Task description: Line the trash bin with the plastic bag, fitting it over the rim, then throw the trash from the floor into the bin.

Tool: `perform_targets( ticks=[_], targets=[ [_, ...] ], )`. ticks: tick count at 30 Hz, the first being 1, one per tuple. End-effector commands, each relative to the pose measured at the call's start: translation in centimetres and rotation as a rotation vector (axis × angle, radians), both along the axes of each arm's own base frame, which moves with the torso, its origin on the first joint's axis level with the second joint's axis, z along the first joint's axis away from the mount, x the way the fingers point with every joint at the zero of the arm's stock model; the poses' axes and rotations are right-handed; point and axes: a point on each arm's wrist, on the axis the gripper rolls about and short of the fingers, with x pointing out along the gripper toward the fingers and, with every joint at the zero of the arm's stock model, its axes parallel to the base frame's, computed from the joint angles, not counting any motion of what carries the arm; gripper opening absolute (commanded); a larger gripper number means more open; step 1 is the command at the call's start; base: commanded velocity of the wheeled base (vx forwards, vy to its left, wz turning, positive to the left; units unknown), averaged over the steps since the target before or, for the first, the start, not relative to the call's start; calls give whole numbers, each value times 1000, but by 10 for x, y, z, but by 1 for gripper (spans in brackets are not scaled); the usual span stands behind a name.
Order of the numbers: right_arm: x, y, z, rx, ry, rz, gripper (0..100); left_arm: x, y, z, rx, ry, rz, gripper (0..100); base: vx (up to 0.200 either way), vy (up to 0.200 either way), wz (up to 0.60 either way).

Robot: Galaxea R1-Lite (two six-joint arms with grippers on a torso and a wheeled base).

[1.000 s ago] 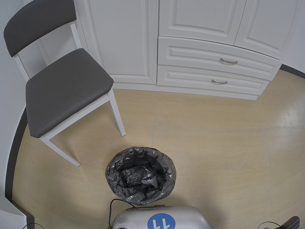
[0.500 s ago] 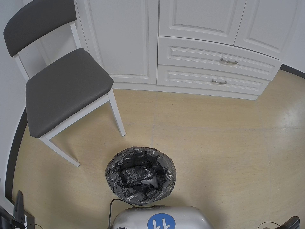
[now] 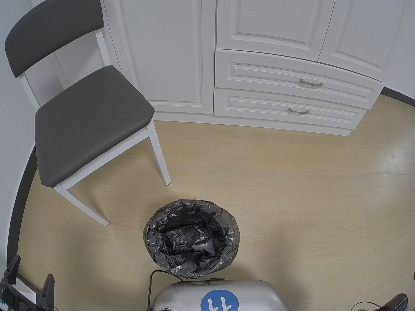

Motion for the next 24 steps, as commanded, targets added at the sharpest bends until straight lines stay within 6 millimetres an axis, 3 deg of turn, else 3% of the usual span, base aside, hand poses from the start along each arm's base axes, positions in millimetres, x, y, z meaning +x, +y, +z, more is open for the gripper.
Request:
perform_targets(
  ticks=[1, 5, 24],
  targets=[
    [1, 0, -6, 1, 10, 1, 100, 0, 0, -5, 0, 3, 1, 100, 0, 0, 0],
    [6, 0, -17, 1, 32, 1, 100, 0, 0, -5, 1, 5, 1, 100, 0, 0, 0],
    [5, 1, -10, -21, -32, 36, 100, 0, 0, -5, 0, 5, 1, 100, 0, 0, 0]
  ],
)
